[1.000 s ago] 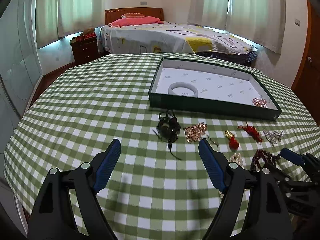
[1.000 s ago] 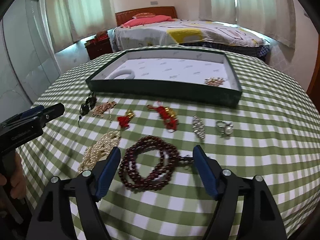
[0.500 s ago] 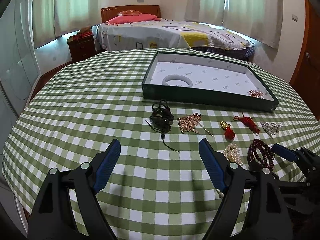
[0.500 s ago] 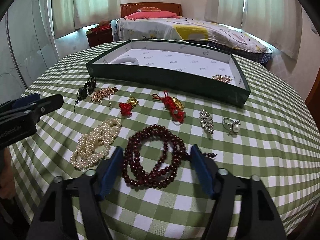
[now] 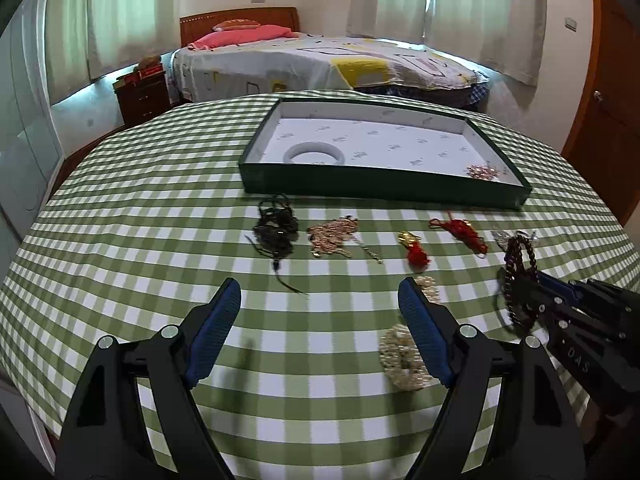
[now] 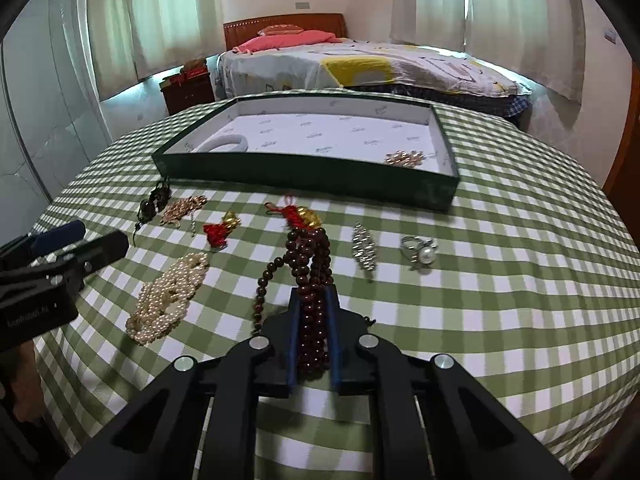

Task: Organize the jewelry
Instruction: 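Grasp the dark red bead strand with the right tool while the left tool grasps the pearl necklace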

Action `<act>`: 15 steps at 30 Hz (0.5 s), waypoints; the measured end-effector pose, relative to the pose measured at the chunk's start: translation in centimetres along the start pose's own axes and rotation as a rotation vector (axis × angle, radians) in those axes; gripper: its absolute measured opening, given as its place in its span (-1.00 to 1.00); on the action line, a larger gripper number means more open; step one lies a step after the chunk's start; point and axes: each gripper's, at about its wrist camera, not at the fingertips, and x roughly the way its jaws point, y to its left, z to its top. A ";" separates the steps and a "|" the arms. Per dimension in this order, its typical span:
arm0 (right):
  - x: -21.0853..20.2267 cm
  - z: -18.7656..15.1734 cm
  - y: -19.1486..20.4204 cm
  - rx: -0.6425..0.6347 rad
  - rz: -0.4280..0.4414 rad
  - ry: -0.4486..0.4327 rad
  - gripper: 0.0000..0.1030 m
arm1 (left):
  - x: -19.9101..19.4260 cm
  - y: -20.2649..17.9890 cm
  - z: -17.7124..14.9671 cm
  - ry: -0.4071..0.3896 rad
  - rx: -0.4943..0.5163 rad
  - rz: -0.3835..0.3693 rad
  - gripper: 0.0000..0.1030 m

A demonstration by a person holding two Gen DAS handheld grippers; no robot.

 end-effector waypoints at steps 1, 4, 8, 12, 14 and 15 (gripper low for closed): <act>-0.1 0.0 -0.2 0.005 -0.002 -0.004 -0.76 | 0.0 -0.3 0.0 0.001 0.006 -0.003 0.53; -0.6 0.1 -1.0 0.019 -0.012 -0.019 -0.76 | 0.0 -1.5 -0.2 0.001 0.032 -0.020 0.53; -0.9 0.1 -2.3 0.050 -0.014 -0.028 -0.76 | 0.7 -3.0 -0.5 0.020 0.069 -0.042 0.53; -0.9 -0.1 -2.9 0.073 -0.006 -0.031 -0.76 | 1.7 -4.4 -1.2 0.049 0.110 -0.054 0.52; -0.8 -0.1 -3.1 0.080 -0.002 -0.031 -0.76 | 2.1 -4.8 -1.4 0.062 0.123 -0.059 0.48; -0.8 -0.2 -3.1 0.082 0.000 -0.031 -0.76 | 2.4 -4.9 -1.5 0.072 0.128 -0.060 0.44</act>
